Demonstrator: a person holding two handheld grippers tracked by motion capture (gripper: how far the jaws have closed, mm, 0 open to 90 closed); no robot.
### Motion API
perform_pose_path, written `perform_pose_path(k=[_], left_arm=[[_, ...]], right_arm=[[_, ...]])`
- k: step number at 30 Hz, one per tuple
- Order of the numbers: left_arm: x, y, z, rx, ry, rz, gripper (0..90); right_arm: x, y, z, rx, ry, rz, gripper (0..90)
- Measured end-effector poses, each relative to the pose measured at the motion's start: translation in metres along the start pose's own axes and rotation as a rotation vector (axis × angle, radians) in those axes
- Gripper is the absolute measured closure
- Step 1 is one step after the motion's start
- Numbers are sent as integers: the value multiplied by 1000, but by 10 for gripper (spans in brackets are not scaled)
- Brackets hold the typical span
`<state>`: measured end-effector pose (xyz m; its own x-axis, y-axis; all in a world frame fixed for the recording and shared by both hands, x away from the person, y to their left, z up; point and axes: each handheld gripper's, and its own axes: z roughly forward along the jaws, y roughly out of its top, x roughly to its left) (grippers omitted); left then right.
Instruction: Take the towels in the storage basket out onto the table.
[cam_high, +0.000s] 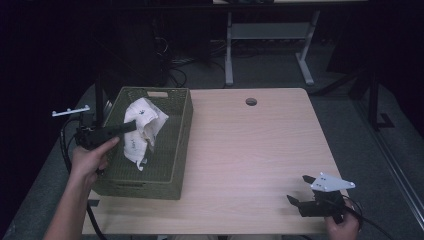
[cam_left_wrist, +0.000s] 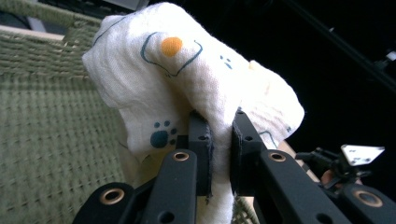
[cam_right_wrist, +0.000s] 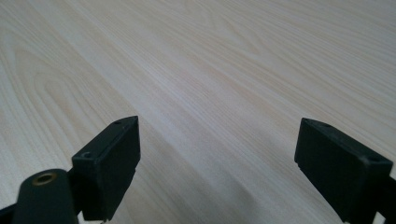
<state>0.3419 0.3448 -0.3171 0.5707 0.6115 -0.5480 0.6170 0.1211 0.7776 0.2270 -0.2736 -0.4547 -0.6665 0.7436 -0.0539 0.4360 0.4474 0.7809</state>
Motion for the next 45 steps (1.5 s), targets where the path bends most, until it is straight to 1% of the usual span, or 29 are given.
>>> perform_pose_path(k=[4, 9, 11, 14, 20, 22, 25, 28, 30, 33, 34, 36, 43, 45], left_arm=[[-3, 2, -1, -11, -19, 3, 815], [-7, 5, -2, -31, -41, -8, 815], [-9, 6, -1, -26, -44, 4, 815], [-12, 8, 1, -34, -53, 0, 815], [-19, 14, 4, -36, -74, 13, 815], [-22, 15, 7, -38, -83, 16, 815], [-26, 16, 11, -28, -93, 22, 816], [-30, 19, 13, -33, -109, 25, 816], [-32, 21, 15, -26, -111, 35, 816], [-36, 23, 18, -29, -123, 40, 816], [-38, 24, 19, -34, -125, 35, 816], [-40, 25, 21, -29, -135, 42, 816], [-48, 27, 32, -17, -156, 56, 817], [-52, 28, 36, -15, -165, 53, 817]], right_arm=[[0, 0, 0, -2, 3, -2, 140], [-1, 0, 0, -6, 2, 0, 140], [-1, 0, 0, -7, 1, 1, 140], [0, 0, -1, -7, 1, 2, 140], [0, 1, -1, -4, 6, -2, 140], [0, 1, -1, -6, 6, -4, 140], [0, 1, -1, -6, 6, -7, 140], [0, 2, 0, -12, 8, -9, 140], [0, 2, 0, -6, 8, -10, 140], [0, 2, 0, -10, 10, -9, 140], [0, 2, 0, -8, 9, -9, 140], [0, 2, -1, -8, 8, -10, 140], [1, 2, -1, -10, 10, -7, 140], [1, 2, -1, -11, 10, -8, 140]])
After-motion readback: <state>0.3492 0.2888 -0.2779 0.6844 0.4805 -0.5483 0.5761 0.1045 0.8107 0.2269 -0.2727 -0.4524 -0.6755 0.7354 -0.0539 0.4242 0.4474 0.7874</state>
